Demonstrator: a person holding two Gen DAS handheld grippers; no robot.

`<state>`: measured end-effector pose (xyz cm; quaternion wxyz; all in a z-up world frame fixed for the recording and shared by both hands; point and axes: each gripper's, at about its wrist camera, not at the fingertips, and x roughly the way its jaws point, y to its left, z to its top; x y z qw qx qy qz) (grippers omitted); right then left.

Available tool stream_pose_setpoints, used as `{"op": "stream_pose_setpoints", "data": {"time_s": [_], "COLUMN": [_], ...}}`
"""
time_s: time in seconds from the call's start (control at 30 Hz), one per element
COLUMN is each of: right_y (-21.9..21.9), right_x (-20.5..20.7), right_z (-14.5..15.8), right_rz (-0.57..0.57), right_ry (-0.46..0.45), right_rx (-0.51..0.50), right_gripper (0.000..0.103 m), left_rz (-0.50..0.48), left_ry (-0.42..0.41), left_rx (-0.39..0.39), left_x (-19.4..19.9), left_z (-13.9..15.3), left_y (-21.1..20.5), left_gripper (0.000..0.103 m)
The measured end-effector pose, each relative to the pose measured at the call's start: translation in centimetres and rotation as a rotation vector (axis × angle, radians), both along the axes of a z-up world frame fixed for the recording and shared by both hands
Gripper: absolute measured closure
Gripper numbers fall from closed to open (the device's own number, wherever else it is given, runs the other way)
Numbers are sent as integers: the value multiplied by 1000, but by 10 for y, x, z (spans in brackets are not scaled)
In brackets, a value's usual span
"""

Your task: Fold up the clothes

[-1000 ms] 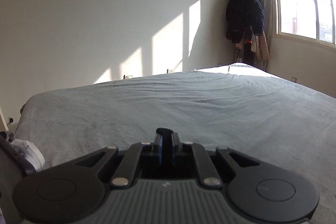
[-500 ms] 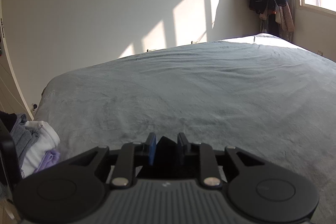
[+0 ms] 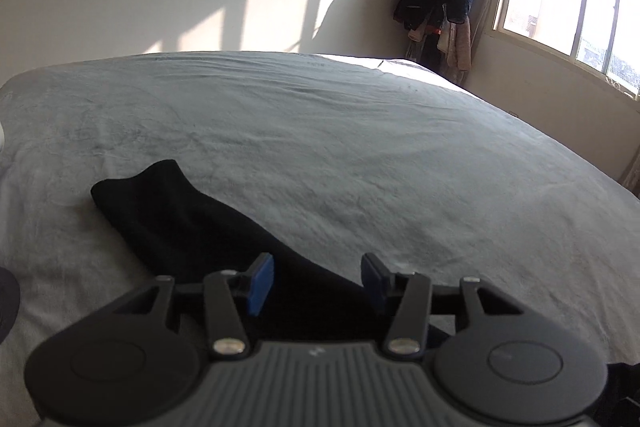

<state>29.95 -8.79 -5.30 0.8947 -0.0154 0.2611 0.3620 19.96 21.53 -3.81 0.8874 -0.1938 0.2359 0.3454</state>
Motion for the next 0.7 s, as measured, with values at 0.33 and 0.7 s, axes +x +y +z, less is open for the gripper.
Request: {"op": "stream_pose_setpoints", "data": {"time_s": [0.33,0.7], "right_y": [24,91], "right_x": [19,53], "right_z": [18,12], "right_rz": [10,427], "right_ry": [-111,-169], "right_rx": [-164,-668], "right_gripper": [44,60], "left_rz": [-290,-310], "left_ry": [67,60], "left_rx": [-49,-98], "left_x": [8,6], "left_z": [-9,-14], "left_y": [9,18], "left_gripper": [83,83]}}
